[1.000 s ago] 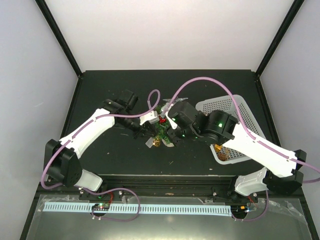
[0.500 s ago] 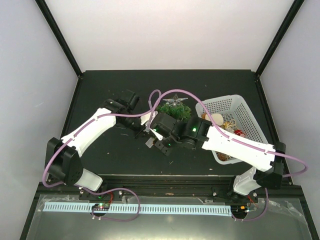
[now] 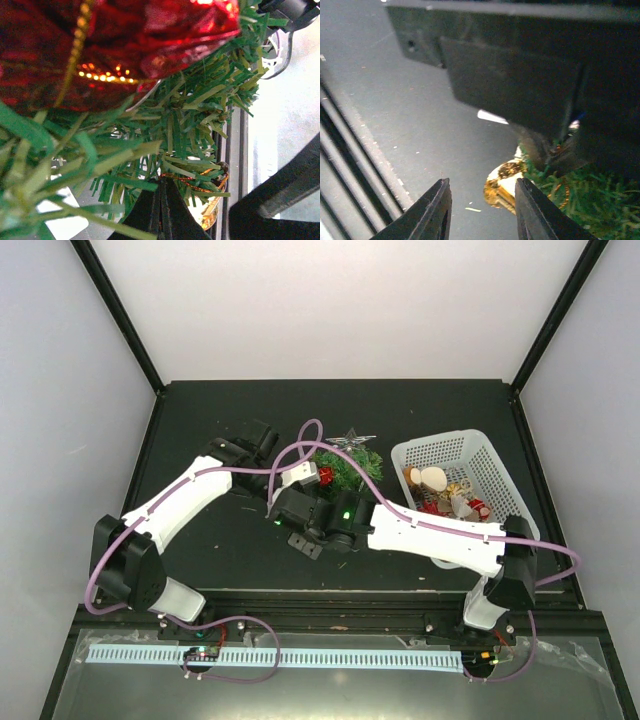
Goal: Decorate the small christmas tree
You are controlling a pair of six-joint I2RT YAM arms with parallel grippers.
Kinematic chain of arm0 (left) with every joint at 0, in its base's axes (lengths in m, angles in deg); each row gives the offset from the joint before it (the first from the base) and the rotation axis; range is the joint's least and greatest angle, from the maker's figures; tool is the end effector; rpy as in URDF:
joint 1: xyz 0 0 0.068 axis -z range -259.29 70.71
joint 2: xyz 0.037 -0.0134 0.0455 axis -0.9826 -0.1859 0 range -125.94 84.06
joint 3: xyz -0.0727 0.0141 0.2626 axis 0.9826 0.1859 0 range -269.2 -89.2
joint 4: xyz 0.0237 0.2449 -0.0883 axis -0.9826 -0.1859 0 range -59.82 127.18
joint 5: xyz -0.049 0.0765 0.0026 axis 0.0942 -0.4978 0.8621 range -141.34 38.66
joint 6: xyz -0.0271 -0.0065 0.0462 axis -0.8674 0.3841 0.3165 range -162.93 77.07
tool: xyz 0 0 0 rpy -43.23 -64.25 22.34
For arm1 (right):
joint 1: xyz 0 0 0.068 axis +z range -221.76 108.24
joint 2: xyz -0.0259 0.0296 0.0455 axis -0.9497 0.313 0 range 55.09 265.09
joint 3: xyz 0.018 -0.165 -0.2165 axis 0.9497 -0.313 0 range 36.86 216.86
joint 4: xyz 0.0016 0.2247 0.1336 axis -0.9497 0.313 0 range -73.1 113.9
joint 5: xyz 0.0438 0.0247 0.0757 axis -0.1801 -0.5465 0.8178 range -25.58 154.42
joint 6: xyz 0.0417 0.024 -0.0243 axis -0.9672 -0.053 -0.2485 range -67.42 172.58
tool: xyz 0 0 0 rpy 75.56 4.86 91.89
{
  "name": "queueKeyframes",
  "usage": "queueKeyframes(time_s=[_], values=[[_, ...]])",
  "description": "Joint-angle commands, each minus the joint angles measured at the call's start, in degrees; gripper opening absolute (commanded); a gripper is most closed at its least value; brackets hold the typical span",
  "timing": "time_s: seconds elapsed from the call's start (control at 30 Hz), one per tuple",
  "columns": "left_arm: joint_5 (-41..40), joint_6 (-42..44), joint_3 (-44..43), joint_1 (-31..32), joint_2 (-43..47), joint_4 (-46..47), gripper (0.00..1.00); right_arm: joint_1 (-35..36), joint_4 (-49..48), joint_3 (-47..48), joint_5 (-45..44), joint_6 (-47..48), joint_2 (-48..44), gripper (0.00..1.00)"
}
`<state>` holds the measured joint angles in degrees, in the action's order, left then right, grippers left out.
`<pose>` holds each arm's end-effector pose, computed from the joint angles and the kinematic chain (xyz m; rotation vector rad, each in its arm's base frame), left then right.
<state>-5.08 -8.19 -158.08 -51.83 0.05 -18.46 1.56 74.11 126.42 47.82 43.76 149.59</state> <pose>0.2339 -0.1506 0.2769 1.4839 2.1006 -1.0658 0.1074 0.3232 0.3198 -1.3009 2.2372 0.1368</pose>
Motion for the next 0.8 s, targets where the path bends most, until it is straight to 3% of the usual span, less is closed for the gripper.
queueKeyframes(time_s=[0.0, 0.3, 0.77], values=[[0.51, 0.01, -0.73, 0.38, 0.08, 0.27, 0.02, 1.19, -1.75, 0.33, -11.16, 1.11, 1.60, 0.38], [0.50, -0.02, -0.70, 0.39, 0.25, 0.38, 0.01, 1.49, -1.07, -0.30, -9.47, 2.09, 5.25, 0.38], [0.53, -0.19, -1.03, 0.40, -0.44, 0.88, 0.02, 3.31, 4.93, -3.93, -7.83, 0.51, 0.79, 0.38]])
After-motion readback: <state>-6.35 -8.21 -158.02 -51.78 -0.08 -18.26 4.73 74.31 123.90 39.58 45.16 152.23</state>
